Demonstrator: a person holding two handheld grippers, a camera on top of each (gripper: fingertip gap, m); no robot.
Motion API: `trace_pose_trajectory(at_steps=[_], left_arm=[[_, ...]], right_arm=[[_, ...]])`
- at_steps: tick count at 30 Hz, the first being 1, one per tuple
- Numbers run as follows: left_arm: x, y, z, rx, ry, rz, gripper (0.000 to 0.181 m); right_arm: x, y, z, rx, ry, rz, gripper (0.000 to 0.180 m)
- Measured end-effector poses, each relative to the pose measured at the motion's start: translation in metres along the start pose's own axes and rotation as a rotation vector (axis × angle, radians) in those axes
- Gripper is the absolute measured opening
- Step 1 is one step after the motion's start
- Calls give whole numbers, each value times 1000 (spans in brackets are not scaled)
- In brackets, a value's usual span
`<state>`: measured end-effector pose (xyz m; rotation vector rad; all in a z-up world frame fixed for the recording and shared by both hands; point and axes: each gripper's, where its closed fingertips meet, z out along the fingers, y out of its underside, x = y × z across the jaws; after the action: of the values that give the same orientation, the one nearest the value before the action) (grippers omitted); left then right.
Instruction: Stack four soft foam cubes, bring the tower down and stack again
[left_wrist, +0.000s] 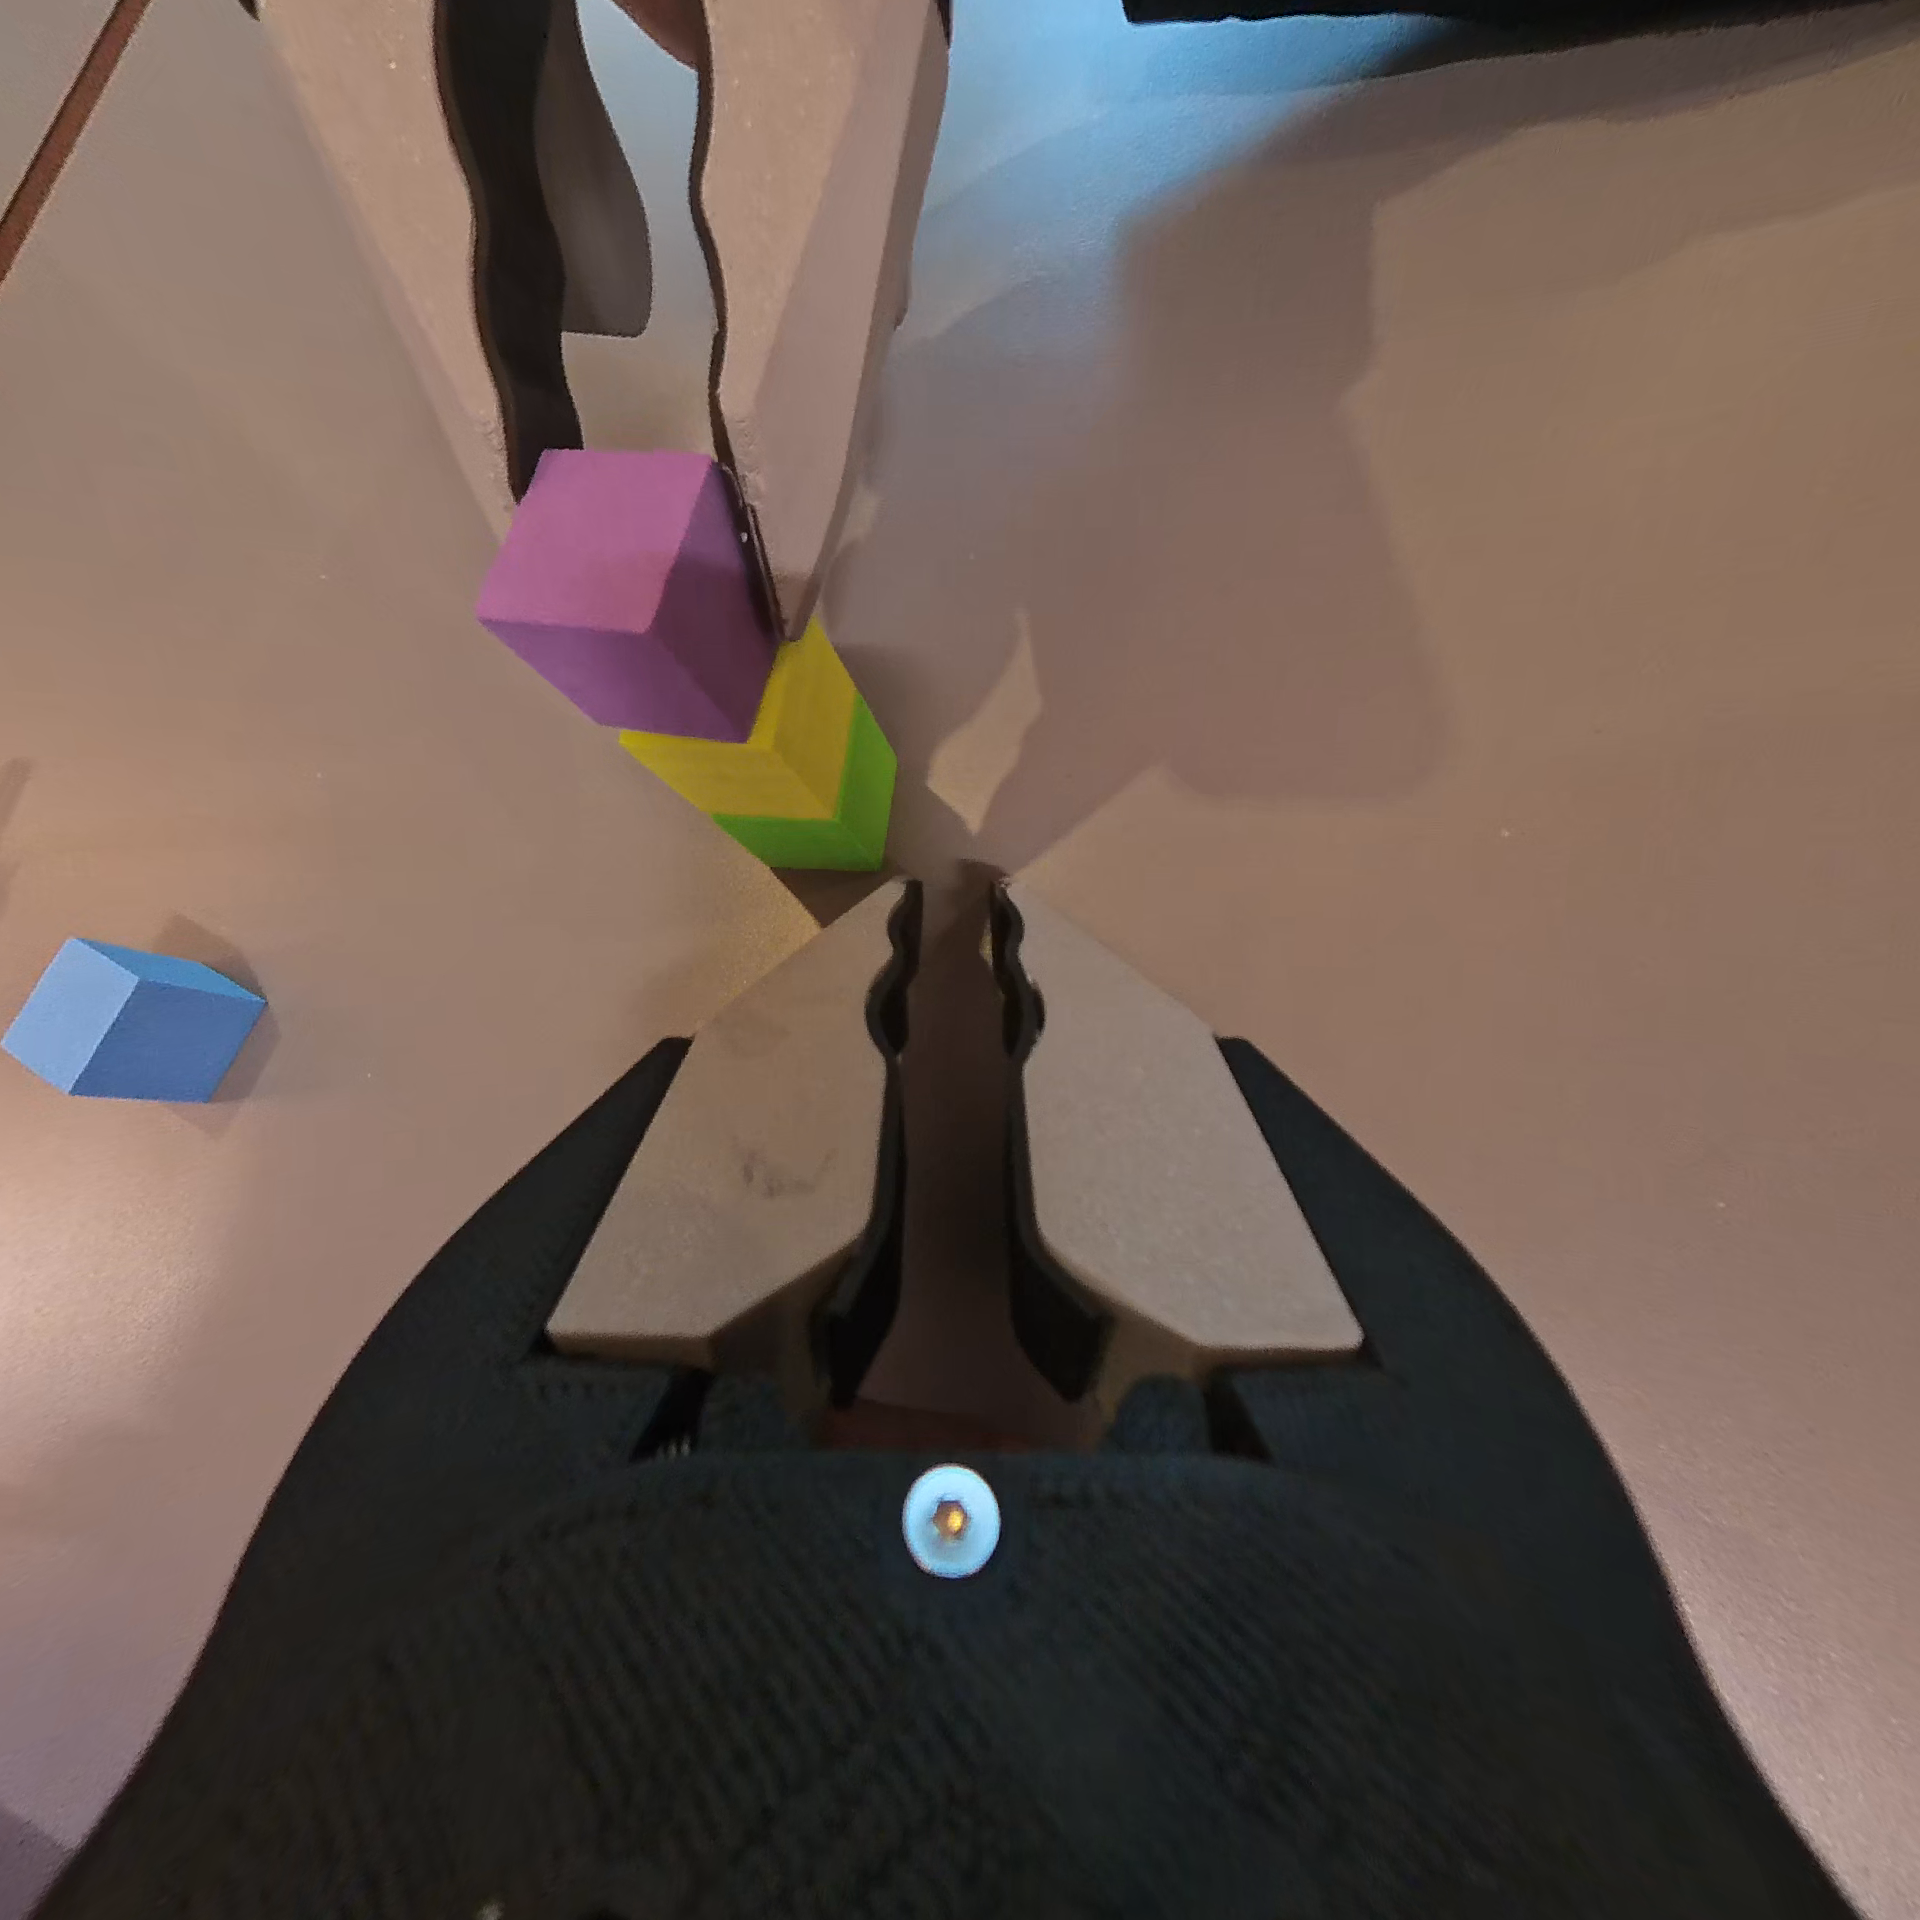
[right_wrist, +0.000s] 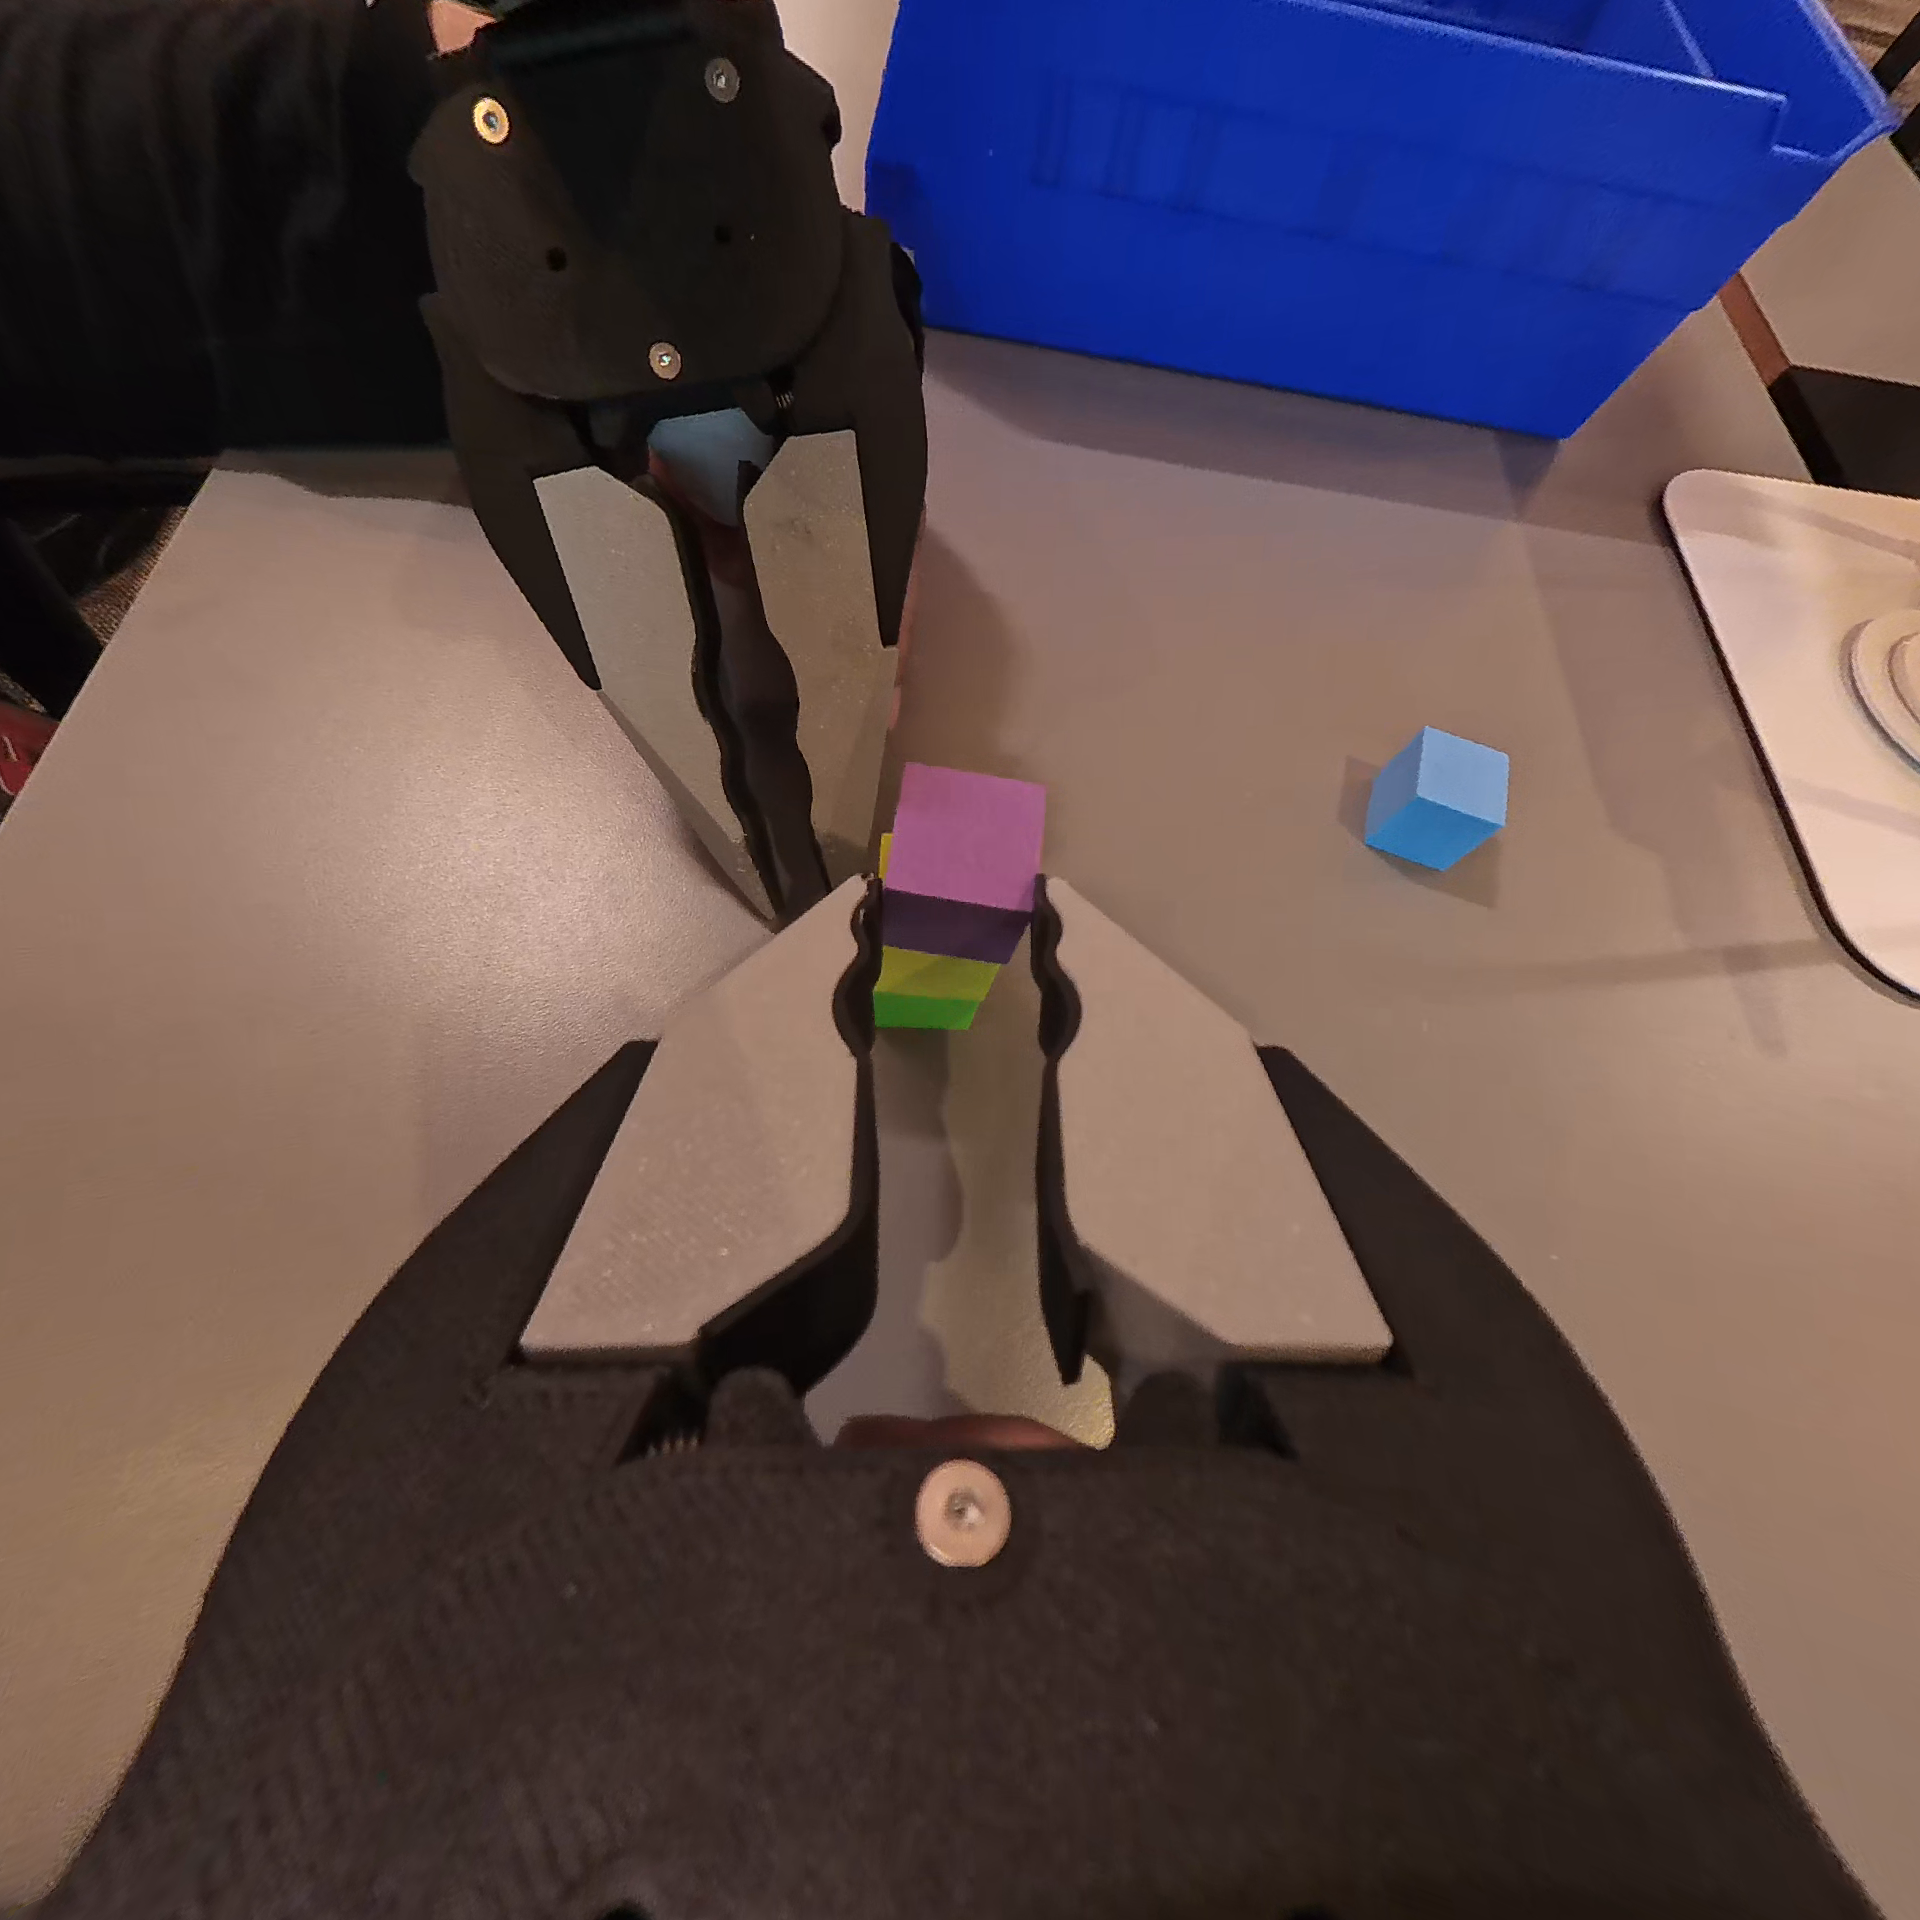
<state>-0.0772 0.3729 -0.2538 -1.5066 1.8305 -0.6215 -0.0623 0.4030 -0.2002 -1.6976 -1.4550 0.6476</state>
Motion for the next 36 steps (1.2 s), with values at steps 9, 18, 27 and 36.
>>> trace_pose_trajectory(at_steps=[9,18,27,36], left_arm=[[0,0,0,0,3,-2,11],[0,0,0,0,2,0,11],[0,0,0,0,9,-9,11],[0,0,0,0,10,-9,11]], right_arm=[[0,-2,2,35,-38,-36,25],[-2,-4,0,59,-61,-58,26],[-4,-12,-6,123,-156,-68,25],[-3,-9,-1,85,-161,-72,25]])
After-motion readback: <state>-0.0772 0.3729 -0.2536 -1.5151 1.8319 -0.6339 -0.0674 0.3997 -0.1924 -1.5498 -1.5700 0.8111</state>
